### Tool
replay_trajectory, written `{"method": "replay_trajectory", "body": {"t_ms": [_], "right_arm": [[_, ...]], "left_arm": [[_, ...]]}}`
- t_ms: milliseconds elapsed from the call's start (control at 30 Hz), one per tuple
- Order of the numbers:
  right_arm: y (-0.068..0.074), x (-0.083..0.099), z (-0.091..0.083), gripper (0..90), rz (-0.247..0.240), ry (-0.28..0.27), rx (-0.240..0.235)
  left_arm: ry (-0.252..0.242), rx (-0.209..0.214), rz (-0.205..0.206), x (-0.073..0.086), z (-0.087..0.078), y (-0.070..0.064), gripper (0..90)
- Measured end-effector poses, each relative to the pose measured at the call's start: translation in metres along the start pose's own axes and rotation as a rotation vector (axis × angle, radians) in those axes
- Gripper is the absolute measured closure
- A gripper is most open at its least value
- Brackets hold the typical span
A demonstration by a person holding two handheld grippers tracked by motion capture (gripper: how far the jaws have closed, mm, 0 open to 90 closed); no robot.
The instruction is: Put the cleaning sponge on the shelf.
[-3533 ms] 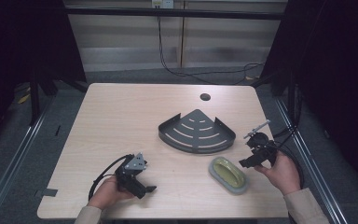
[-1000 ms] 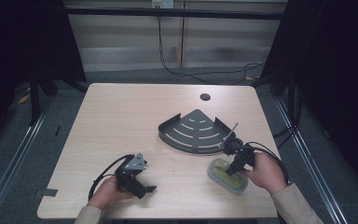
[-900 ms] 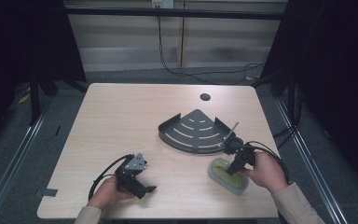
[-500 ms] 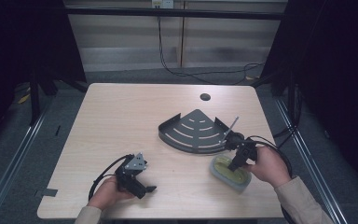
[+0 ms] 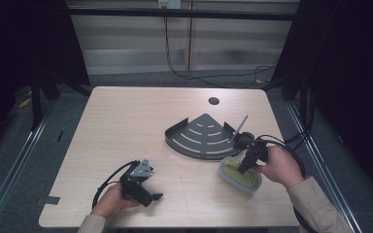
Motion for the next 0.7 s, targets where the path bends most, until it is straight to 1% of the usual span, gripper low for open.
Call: {"method": "replay_trajectory", "body": {"t_ms": [100, 233, 400, 433, 467, 633, 700], "right_arm": [[-0.002, -0.002, -0.003, 71.9, 0.010, -0.002, 0.001], [-0.004, -0.004, -0.007, 71.9, 0.003, -0.004, 0.003], [-0.006, -0.007, -0.013, 71.9, 0.010, -0.005, 0.008], [-0.008, -0.007, -0.014, 71.9, -0.001, -0.002, 0.012], [-0.008, -0.008, -0.015, 71.9, 0.005, -0.005, 0.013], [-0.011, -0.010, -0.019, 71.8, 0.003, 0.000, 0.017], [-0.012, -0.012, -0.021, 71.9, 0.009, -0.005, 0.017]], "left_arm": [[0.004, -0.001, 0.001, 0.000, 0.000, 0.000, 0.0], [0.000, 0.000, 0.000, 0.000, 0.000, 0.000, 0.0], [0.001, 0.000, 0.000, 0.000, 0.000, 0.000, 0.0], [0.001, 0.000, 0.000, 0.000, 0.000, 0.000, 0.0], [0.000, 0.000, 0.000, 0.000, 0.000, 0.000, 0.0], [0.000, 0.000, 0.000, 0.000, 0.000, 0.000, 0.0], [0.000, 0.000, 0.000, 0.000, 0.000, 0.000, 0.0]]}}
Point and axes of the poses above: each handheld gripper's, and its own axes: z roughly forward along the jaws, x roughly out of its underside, y roughly to its left, the point moved 10 cm from there along z, roughly forward along the jaws, and after that the axes turned 10 degrees about x, right-handed, at the moved point
